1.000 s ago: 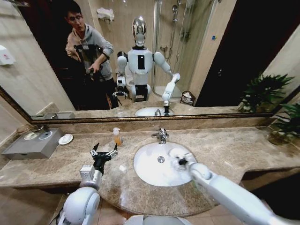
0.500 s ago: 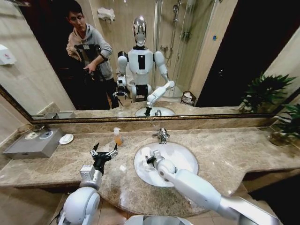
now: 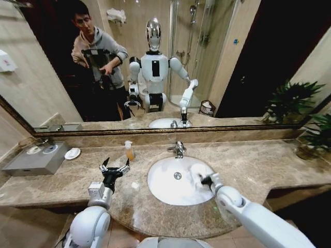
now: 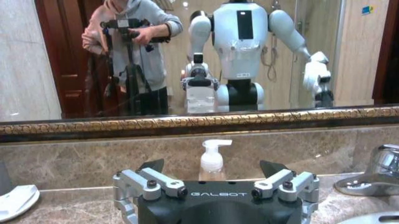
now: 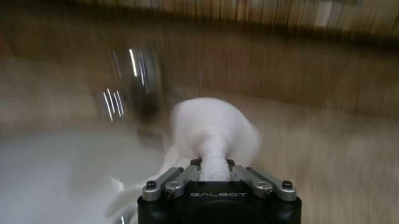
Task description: Pick up the towel from the sink counter and wipe the mirror surface.
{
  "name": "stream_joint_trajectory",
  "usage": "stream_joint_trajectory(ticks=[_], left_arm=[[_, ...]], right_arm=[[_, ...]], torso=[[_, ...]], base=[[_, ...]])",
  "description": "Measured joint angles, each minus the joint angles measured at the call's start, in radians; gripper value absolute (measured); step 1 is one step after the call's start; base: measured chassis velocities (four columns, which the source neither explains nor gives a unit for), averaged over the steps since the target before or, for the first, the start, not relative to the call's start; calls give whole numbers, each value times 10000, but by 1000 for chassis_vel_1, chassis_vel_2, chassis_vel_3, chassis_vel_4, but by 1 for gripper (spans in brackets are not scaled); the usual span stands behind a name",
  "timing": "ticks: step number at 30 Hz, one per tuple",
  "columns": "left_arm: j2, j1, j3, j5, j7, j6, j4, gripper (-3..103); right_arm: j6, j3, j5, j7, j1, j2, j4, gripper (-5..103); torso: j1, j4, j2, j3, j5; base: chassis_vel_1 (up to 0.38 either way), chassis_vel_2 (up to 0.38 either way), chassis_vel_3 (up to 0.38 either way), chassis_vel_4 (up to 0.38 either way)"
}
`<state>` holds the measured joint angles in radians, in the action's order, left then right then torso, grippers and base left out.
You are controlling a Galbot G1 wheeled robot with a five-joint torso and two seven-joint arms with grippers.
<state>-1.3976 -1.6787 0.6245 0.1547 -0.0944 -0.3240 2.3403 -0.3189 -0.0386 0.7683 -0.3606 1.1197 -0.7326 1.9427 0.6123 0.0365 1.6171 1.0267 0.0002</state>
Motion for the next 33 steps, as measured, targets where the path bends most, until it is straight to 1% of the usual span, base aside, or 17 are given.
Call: stream_joint_trajectory(ticks=[2,3,4,6,7,8,9,10,11,14,15,16,19,20,22,27,33], left_arm=[[0,0,2,0,-1,0,0,100],[0,0,2,0,-1,0,0,100],[-1,0,1,0,0,0,0,100],[-1,0,0,0,0,0,0,100],[-1,0,0,0,0,0,0,100],[0,0,0,0,0,0,0,100],[0,0,0,0,0,0,0,100],[-1,0,0,0,0,0,0,100],[-1,0,0,0,0,0,0,100],[-1,0,0,0,0,0,0,100],[-1,0,0,0,0,0,0,100],[-1,-1,0,0,0,0,0,100],[-1,0,0,0,0,0,0,100],[-1,0,0,0,0,0,0,100],[0,0,1,0,0,0,0,100],[0,1,1,0,0,0,0,100],[0,0,1,0,0,1,0,100]], right_arm=[[88,-1000,-114,-215,976,-121,1052,14],[88,-1000,-114,-215,976,-121,1052,14],[129,-1454,-201,-194,1541,-122,1428,14],[585,-2518,-688,69,2708,-220,1987,14],[585,-2518,-688,69,2708,-220,1987,14],[875,-3071,-991,317,3110,-317,2097,14],[1334,-3814,-1458,797,3533,-523,2136,14],[1557,-4198,-1696,1023,3737,-680,2149,14],[1557,-4198,-1696,1023,3737,-680,2149,14],[2072,-4923,-2088,1358,4197,-1325,2232,14],[2072,-4923,-2088,1358,4197,-1325,2232,14],[2266,-5003,-2237,1437,4280,-1520,2238,14],[3093,-5459,-3215,1978,4524,-2458,2221,14],[3093,-5459,-3215,1978,4524,-2458,2221,14],[3350,-5691,-3475,2155,4783,-2742,2251,14],[3604,-5814,-3494,2254,5326,-2858,2305,14],[3686,-5806,-3441,2300,5692,-2914,2223,14]], torso=[[0,1,0,0,0],[0,1,0,0,0],[0,-3,0,0,-3],[-2,-14,0,-1,-2],[-2,-14,0,-1,-2],[-2,-13,1,-1,-2],[-3,-11,1,-2,-3],[-3,-8,1,-2,-4],[-3,-8,1,-2,-4],[-1,-2,0,-1,-4],[-1,-2,0,-1,-4],[-1,-3,1,-1,-2],[-2,-3,1,-2,-1],[-2,-3,1,-2,-1],[-2,-5,1,-1,-3],[-1,-5,1,-1,-5],[-1,-5,0,0,1]], base=[[0,0,0,0],[0,0,0,0],[0,0,0,0],[0,0,0,0],[0,0,0,0],[0,0,0,0],[0,0,0,0],[0,0,0,0],[0,0,0,0],[0,0,0,0],[0,0,0,0],[0,0,0,0],[0,0,0,0],[0,0,0,0],[0,0,0,0],[-37,-36,72,35],[-126,-125,137,140]])
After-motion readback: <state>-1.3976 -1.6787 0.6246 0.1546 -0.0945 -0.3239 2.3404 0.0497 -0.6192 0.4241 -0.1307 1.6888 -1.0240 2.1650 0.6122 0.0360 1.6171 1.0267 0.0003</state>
